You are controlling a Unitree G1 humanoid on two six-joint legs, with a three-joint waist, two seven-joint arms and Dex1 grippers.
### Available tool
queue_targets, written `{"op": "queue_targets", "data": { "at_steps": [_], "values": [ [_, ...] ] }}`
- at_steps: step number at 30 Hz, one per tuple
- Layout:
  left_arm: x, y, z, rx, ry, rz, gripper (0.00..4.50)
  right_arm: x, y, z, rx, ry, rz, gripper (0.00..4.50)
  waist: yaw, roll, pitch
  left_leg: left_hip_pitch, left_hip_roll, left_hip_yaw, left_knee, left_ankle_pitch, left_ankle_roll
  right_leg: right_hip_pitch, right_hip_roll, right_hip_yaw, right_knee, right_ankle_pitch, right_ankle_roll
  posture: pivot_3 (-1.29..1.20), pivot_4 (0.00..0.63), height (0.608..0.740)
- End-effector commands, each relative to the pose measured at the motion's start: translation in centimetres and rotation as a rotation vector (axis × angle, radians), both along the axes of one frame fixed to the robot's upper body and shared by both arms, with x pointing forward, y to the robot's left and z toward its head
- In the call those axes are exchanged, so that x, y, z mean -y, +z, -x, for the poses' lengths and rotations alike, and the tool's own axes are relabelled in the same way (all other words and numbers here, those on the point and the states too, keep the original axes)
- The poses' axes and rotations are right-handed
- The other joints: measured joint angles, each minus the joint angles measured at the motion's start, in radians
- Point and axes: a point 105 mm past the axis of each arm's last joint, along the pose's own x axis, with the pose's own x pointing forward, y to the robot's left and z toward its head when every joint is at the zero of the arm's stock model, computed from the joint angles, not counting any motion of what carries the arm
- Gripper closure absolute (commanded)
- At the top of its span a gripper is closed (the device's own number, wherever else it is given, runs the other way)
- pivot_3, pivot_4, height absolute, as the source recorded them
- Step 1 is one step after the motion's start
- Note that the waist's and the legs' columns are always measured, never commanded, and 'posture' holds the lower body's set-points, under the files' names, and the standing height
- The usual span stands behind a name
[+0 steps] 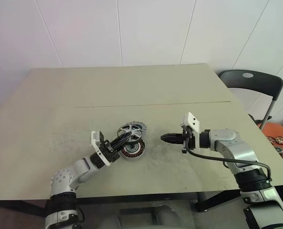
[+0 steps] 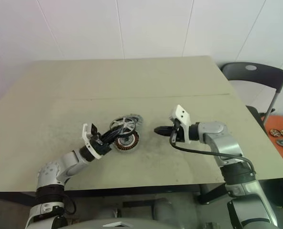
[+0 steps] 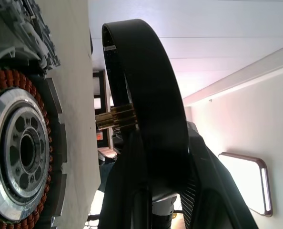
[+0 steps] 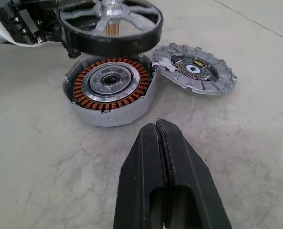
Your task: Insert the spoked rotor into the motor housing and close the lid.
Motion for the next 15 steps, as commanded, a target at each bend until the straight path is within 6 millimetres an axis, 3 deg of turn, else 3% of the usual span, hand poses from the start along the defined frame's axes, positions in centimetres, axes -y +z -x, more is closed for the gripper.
{"op": "queue_targets", "data": {
  "at_steps": [1, 15],
  "values": [
    [0.54, 0.14, 0.60, -0.003, -0.032, 0.019, 4.09, -0.45, 1.19, 0.12, 0.052, 0.033, -0.009, 4.50, 0.000, 0.000, 0.000, 0.000, 0.000, 0.000, 0.000, 0.000, 0.000, 0.000, 0.000, 0.000, 0.000, 0.000, 0.000, 0.00, 0.000, 0.740],
    [0.03, -0.11, 0.51, -0.009, -0.004, -0.002, 4.09, -0.84, 1.05, -0.02, 0.062, 0.033, -0.011, 4.50, -0.001, 0.000, 0.000, 0.000, 0.000, 0.000, 0.000, 0.000, 0.000, 0.000, 0.000, 0.000, 0.000, 0.002, -0.003, 0.00, 0.000, 0.740]
  ]
}}
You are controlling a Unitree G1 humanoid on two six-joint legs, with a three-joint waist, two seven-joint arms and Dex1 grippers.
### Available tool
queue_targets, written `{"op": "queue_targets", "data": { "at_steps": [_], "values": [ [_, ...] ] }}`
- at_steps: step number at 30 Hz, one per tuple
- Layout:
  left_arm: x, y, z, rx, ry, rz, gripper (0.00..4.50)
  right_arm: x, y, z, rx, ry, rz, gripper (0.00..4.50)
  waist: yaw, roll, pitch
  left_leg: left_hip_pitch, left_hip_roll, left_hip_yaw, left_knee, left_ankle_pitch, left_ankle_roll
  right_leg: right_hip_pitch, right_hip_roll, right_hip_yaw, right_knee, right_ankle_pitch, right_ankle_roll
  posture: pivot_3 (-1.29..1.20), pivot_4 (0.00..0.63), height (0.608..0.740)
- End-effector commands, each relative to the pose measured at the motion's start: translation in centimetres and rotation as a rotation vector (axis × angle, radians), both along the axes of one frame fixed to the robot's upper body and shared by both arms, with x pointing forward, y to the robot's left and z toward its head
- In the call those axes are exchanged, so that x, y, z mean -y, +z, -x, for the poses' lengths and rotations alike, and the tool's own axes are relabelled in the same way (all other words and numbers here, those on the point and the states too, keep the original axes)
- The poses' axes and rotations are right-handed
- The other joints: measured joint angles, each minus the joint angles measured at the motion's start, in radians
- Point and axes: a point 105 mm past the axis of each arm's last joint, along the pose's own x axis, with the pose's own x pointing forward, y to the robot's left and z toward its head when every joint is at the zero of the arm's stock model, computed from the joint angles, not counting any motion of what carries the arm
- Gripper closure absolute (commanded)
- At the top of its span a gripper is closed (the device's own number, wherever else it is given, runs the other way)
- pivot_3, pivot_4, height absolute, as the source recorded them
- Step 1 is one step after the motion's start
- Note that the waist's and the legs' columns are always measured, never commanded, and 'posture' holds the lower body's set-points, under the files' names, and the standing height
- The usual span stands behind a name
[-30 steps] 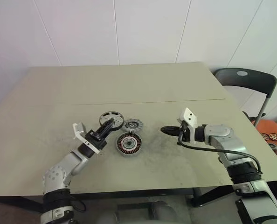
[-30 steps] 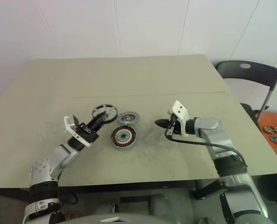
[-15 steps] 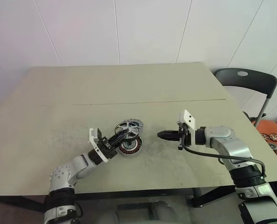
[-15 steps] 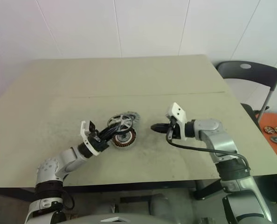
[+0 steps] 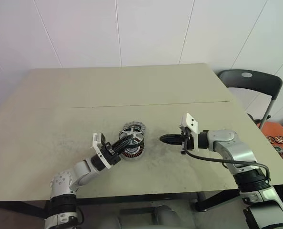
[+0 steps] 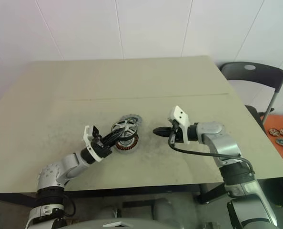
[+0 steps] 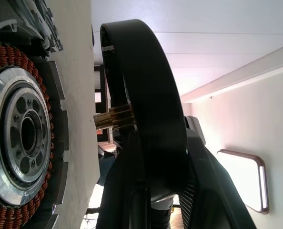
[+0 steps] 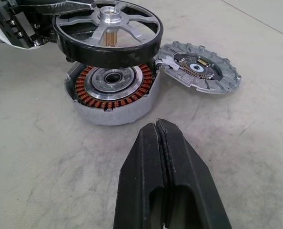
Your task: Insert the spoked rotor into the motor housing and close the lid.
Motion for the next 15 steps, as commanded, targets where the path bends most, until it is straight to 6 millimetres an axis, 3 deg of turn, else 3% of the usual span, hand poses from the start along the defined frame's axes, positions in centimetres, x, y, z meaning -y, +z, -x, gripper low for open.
{"op": "queue_targets", "data": {
  "at_steps": [1, 6, 15],
  "values": [
    [-0.07, 0.08, 0.04, 0.003, 0.011, 0.001, 4.09, -0.60, 1.17, -0.10, 0.056, 0.024, -0.017, 4.50, 0.000, 0.000, 0.000, 0.000, 0.000, 0.000, 0.000, 0.000, 0.000, 0.000, 0.000, 0.000, 0.000, 0.000, 0.000, 0.00, 0.000, 0.740],
    [-0.01, 0.03, -0.07, 0.002, 0.014, -0.007, 4.09, -0.81, 1.16, -0.15, 0.059, 0.027, -0.021, 4.50, 0.000, 0.000, 0.000, 0.000, 0.000, 0.000, 0.000, 0.000, 0.000, 0.000, 0.000, 0.000, 0.000, 0.000, 0.000, 0.00, 0.000, 0.740],
    [0.14, -0.40, -0.10, -0.026, -0.003, -0.027, 1.13, -1.03, 1.07, -0.32, 0.065, 0.023, -0.024, 4.50, 0.000, 0.000, 0.000, 0.000, 0.000, 0.000, 0.001, 0.000, 0.000, 0.000, 0.000, 0.000, 0.001, 0.000, 0.000, 0.00, 0.000, 0.740]
  ]
}}
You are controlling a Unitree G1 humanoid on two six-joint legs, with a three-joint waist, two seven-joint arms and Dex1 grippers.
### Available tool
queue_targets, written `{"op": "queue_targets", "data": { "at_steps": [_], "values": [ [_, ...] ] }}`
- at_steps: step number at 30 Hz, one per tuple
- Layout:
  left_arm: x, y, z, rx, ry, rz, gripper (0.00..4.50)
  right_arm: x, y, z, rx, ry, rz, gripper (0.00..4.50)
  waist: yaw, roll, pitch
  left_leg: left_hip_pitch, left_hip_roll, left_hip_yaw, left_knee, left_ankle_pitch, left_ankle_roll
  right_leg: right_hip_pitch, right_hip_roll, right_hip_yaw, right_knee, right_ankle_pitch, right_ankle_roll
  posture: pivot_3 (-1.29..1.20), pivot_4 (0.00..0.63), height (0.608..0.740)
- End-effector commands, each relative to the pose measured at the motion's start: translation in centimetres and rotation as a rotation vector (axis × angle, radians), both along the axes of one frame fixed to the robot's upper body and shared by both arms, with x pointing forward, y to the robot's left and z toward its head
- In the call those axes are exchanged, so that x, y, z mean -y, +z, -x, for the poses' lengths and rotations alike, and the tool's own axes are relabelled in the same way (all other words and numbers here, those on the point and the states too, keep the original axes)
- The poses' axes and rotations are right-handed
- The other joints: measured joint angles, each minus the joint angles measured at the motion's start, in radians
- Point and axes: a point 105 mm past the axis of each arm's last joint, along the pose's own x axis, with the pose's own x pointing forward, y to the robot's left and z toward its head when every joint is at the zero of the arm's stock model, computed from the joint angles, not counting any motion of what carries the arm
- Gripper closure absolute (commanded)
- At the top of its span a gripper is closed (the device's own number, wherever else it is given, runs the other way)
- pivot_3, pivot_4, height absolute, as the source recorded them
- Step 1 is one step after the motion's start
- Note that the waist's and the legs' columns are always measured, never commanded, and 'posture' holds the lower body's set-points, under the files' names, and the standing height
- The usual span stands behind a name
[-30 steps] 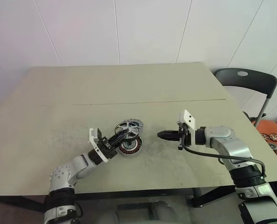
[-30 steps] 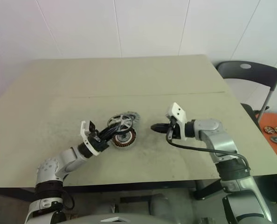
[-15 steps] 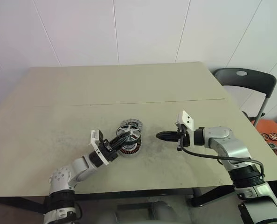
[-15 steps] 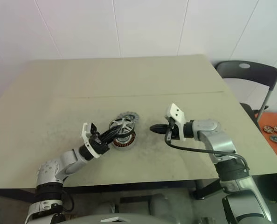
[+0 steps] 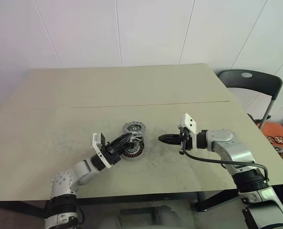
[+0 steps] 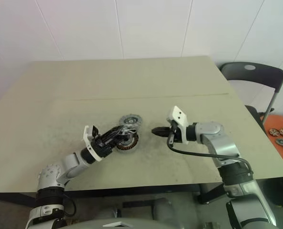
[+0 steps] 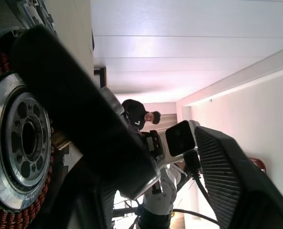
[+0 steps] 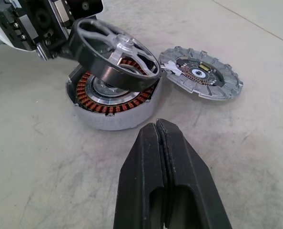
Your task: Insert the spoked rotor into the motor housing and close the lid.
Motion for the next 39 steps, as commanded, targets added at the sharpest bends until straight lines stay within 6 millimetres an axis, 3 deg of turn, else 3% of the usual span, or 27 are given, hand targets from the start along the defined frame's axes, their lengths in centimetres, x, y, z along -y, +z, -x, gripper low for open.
{"op": "queue_targets", "data": {
  "at_steps": [1, 7, 14, 18, 22, 30, 36, 39],
  "values": [
    [0.2, -0.4, 0.1, -0.027, -0.019, -0.024, 1.13, -0.6, 1.0, -0.3, 0.048, 0.017, -0.015, 4.50, 0.000, 0.000, 0.000, 0.000, 0.000, 0.000, 0.000, 0.000, 0.000, 0.000, 0.000, 0.000, 0.000, 0.000, 0.000, 0.00, 0.000, 0.740],
    [0.3, -0.3, 0.1, -0.034, -0.051, -0.084, 1.13, -0.8, 0.9, -0.4, 0.053, 0.015, -0.012, 4.50, 0.000, 0.000, 0.000, 0.001, 0.000, 0.000, 0.000, 0.000, 0.000, 0.001, 0.000, 0.000, 0.001, 0.000, 0.000, 0.00, 0.000, 0.740],
    [1.1, 1.5, 0.0, 0.023, -0.105, -0.167, 1.13, -1.1, 0.8, -0.5, 0.053, 0.018, -0.018, 4.50, 0.001, 0.000, 0.000, 0.001, 0.000, -0.001, 0.001, 0.000, 0.000, 0.001, 0.000, 0.000, 0.002, 0.000, 0.000, 0.00, 0.000, 0.740],
    [1.6, 2.2, 0.0, 0.054, -0.153, -0.273, 1.13, -1.2, 0.7, -0.5, 0.054, 0.018, -0.020, 4.50, 0.002, 0.000, 0.000, 0.001, 0.000, -0.001, 0.001, 0.000, 0.000, 0.001, 0.000, 0.000, 0.002, 0.000, 0.000, 0.00, 0.000, 0.740],
    [1.7, 1.7, 0.5, 0.031, -0.273, -0.420, 1.13, -1.4, 0.5, -0.6, 0.058, 0.013, -0.021, 4.50, 0.005, 0.000, 0.000, 0.001, -0.001, -0.002, 0.001, 0.000, 0.000, 0.001, 0.000, 0.000, 0.004, 0.000, 0.000, 0.00, 0.000, 0.740],
    [1.9, 3.6, -0.2, 0.026, -0.348, -0.348, 1.13, -1.4, 0.4, -0.7, 0.064, 0.000, -0.023, 4.50, 0.027, 0.000, 0.000, 0.002, -0.002, -0.002, 0.003, 0.002, -0.003, -0.002, 0.000, 0.000, 0.011, -0.001, 0.001, 0.00, 0.000, 0.740],
    [1.6, 3.3, 0.3, 0.033, -0.391, -0.428, 1.13, -1.6, 0.3, -0.7, 0.071, 0.001, -0.024, 4.50, 0.025, 0.000, 0.000, 0.002, -0.003, -0.003, 0.003, 0.003, -0.005, -0.002, 0.000, -0.001, 0.012, -0.002, 0.002, 0.00, 0.000, 0.740],
    [0.6, 1.7, 0.6, -0.028, -0.396, -0.572, 1.13, -1.8, 0.3, -0.8, 0.075, 0.005, -0.027, 4.50, 0.025, 0.000, 0.000, 0.002, -0.003, -0.003, 0.002, 0.003, -0.005, -0.003, 0.000, -0.001, 0.013, -0.002, 0.003, 0.00, 0.000, 0.740]
  ]
}}
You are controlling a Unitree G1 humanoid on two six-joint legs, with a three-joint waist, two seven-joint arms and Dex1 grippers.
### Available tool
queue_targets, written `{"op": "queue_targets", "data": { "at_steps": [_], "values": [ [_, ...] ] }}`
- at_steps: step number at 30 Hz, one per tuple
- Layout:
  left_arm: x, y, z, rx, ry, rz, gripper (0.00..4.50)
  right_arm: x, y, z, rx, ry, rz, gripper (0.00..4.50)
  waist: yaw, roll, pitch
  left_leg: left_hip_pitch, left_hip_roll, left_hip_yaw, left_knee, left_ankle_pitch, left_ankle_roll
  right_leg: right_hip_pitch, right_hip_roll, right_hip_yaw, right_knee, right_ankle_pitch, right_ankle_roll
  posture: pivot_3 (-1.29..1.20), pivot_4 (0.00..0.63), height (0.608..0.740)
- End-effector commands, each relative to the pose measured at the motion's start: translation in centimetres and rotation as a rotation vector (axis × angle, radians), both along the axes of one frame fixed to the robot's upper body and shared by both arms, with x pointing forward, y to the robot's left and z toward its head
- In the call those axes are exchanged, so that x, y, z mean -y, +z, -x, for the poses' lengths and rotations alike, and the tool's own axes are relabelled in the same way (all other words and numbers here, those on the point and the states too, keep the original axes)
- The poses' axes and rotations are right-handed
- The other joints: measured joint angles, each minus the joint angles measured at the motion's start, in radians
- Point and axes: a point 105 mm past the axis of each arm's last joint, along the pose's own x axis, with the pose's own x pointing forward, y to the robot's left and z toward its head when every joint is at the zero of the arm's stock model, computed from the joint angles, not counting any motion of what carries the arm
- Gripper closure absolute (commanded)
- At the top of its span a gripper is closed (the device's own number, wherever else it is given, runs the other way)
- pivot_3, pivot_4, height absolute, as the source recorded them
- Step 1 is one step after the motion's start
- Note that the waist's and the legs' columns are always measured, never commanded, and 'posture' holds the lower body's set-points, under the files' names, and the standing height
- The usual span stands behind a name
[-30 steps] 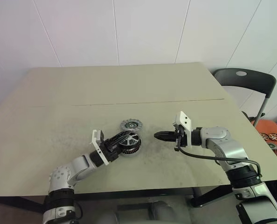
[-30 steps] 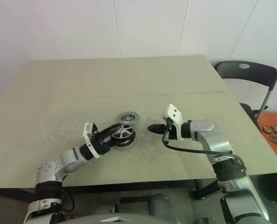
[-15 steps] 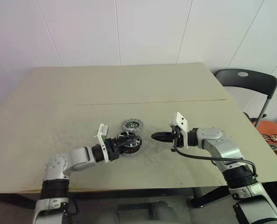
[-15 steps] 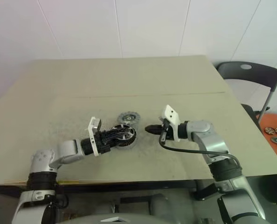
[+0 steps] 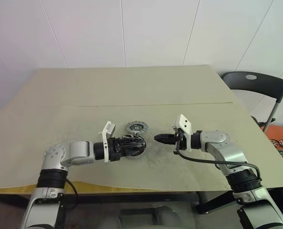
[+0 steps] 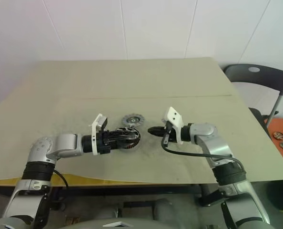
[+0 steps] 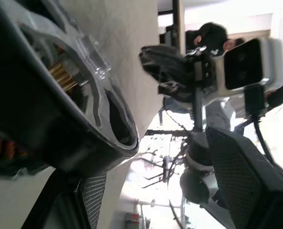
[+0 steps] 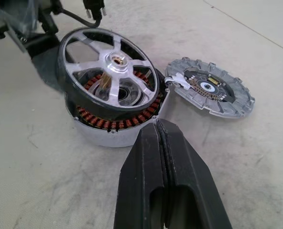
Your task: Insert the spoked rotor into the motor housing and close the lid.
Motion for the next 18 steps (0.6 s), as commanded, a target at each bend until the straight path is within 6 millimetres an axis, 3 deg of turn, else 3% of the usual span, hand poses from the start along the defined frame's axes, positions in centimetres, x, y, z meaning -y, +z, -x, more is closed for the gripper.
{"op": "queue_targets", "data": {
  "at_steps": [1, 8, 18],
  "values": [
    [-0.8, -0.2, -0.1, 0.015, -0.006, -0.118, 1.13, -0.6, 1.0, -0.4, 0.050, 0.015, -0.015, 4.50, 0.001, 0.000, 0.000, 0.000, 0.000, 0.000, 0.000, 0.000, 0.000, 0.000, 0.000, 0.000, 0.000, 0.000, 0.000, 0.00, 0.000, 0.740],
    [-1.3, -0.2, 0.0, -0.013, -0.018, -0.090, 1.13, -0.6, 0.9, -0.5, 0.054, 0.012, -0.014, 4.50, 0.001, 0.000, 0.000, 0.000, 0.000, 0.000, 0.000, 0.001, -0.001, 0.000, 0.000, 0.000, 0.000, -0.001, -0.002, 0.00, 0.000, 0.740],
    [-1.7, 4.0, 0.2, 0.145, -0.160, -0.080, 1.13, -0.8, 0.6, -0.5, 0.058, 0.010, -0.008, 4.50, -0.001, 0.000, 0.000, -0.001, 0.000, 0.000, -0.001, 0.001, -0.001, -0.002, 0.000, 0.000, 0.000, -0.001, -0.001, 0.00, 0.000, 0.740]
  ]
}}
